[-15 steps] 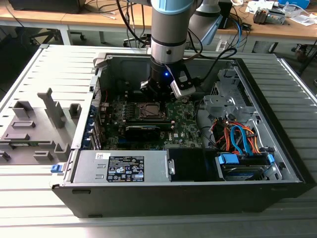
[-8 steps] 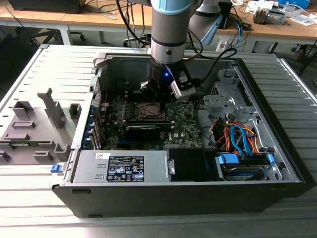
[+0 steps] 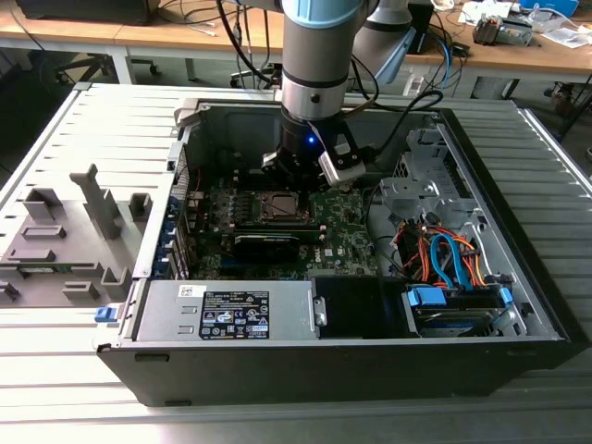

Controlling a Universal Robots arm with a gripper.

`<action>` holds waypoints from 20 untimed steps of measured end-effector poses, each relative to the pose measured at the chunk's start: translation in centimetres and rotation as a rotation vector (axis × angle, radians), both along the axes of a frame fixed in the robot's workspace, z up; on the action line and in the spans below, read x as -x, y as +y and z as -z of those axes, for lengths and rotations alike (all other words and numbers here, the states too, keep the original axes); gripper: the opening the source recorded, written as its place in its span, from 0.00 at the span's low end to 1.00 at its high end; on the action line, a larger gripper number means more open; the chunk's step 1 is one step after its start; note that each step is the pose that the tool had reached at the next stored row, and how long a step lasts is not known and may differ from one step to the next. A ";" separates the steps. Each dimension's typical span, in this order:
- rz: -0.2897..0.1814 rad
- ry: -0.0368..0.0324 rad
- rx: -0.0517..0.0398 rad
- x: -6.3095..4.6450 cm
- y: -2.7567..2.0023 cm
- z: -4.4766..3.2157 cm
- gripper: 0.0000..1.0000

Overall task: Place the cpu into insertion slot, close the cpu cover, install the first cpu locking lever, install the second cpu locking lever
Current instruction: 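Install the second cpu locking lever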

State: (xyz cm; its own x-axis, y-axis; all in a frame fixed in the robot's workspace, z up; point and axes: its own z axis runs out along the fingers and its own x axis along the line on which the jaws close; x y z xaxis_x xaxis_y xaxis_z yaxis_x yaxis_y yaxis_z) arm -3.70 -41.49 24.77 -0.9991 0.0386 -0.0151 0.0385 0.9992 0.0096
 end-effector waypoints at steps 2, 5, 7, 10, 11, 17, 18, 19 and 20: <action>0.000 0.0000 0.0000 0.0 -0.07 0.00 0.11; 0.000 0.0001 0.0000 0.0 -0.13 0.00 0.11; 0.000 0.0000 0.0000 0.0 -0.17 0.00 0.11; 0.000 0.0000 0.0000 0.0 -0.26 0.00 0.11; 0.000 0.0000 0.0000 0.0 -0.28 0.00 0.11; 0.000 0.0000 0.0000 0.0 -0.44 0.00 0.11; 0.000 0.0000 0.0000 0.0 -0.47 0.00 0.11; 0.000 0.0000 0.0000 0.0 -0.49 0.00 0.11; 0.000 0.0000 0.0000 0.0 -0.51 0.00 0.11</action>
